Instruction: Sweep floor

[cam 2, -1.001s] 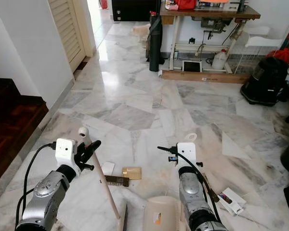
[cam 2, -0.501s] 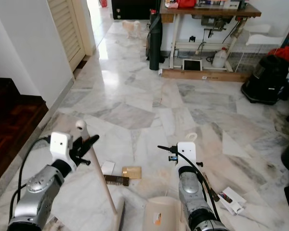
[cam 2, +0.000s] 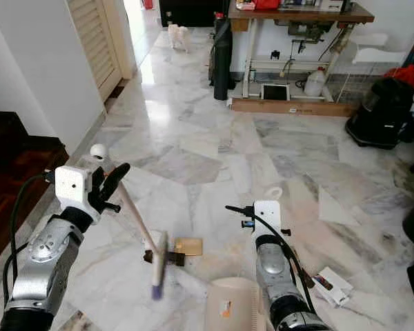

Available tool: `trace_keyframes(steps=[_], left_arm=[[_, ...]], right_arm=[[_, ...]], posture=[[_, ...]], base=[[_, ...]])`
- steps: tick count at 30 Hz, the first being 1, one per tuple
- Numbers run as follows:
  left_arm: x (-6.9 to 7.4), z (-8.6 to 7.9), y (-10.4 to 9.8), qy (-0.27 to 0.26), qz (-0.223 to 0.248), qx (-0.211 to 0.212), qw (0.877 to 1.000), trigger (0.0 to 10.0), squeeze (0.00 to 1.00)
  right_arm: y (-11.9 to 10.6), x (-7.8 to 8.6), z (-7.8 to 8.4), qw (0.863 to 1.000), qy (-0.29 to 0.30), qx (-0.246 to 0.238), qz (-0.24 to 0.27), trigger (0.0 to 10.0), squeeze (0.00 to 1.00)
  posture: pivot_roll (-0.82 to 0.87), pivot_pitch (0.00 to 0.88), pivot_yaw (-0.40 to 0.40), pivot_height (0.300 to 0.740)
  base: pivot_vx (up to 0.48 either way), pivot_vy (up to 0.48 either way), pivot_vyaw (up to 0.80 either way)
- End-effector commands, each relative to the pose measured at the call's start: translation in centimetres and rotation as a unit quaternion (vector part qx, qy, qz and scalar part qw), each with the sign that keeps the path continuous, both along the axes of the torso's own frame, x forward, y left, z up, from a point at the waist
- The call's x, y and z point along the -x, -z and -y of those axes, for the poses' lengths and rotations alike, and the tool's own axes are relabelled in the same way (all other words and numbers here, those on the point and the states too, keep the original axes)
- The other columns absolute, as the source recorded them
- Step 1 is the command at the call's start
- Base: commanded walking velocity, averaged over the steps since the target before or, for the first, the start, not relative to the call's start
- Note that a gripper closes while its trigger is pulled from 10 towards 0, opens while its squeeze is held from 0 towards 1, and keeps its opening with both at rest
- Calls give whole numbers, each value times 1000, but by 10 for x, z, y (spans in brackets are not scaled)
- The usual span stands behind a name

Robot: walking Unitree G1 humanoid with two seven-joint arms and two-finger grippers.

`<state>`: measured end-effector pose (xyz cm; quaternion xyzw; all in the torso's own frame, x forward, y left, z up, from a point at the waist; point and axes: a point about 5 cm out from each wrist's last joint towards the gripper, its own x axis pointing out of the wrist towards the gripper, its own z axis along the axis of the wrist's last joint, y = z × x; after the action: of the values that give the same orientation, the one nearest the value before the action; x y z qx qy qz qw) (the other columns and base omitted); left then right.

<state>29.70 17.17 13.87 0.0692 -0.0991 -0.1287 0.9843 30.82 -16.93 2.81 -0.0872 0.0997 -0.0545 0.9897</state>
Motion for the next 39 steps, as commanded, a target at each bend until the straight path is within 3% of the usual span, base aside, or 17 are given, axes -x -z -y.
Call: trace_keyframes(steps=[1, 6, 19, 25, 26, 27, 39], left_arm=[[-1, 1, 1, -3, 12, -30, 999, 10000, 0], [-3, 4, 22, -10, -8, -31, 999, 10000, 0], [-12, 10, 39, -22, -14, -30, 999, 10000, 0], [-16, 8, 44, -41, -33, 32, 998, 10000, 0], [-19, 6, 46, -52, -42, 73, 995, 10000, 0], [-20, 6, 46, -54, -43, 81, 994, 10000, 0], [-23, 14, 53, -10, -75, 113, 991, 10000, 0]], right_arm=[[-6, -4, -1, 1000, -3, 3, 13, 10000, 0], [-6, -4, 0, 1000, -3, 4, 14, 10000, 0], [-4, 0, 5, 1000, -1, 6, 15, 10000, 0], [-3, 1, 5, 1000, -1, 5, 17, 10000, 0], [-3, 1, 5, 1000, -1, 5, 18, 10000, 0], [-3, 1, 5, 1000, -1, 5, 18, 10000, 0], [-2, 2, 3, 1000, -5, 4, 17, 10000, 0]], posture=[[126, 0, 14, 740], [111, 0, 10, 740], [85, 0, 5, 740], [77, 6, 5, 740], [75, 8, 4, 740], [75, 8, 4, 740], [75, 11, 2, 740]], base=[[0, 0, 0], [0, 0, 0], [0, 0, 0], [0, 0, 0], [0, 0, 0], [0, 0, 0], [0, 0, 0]])
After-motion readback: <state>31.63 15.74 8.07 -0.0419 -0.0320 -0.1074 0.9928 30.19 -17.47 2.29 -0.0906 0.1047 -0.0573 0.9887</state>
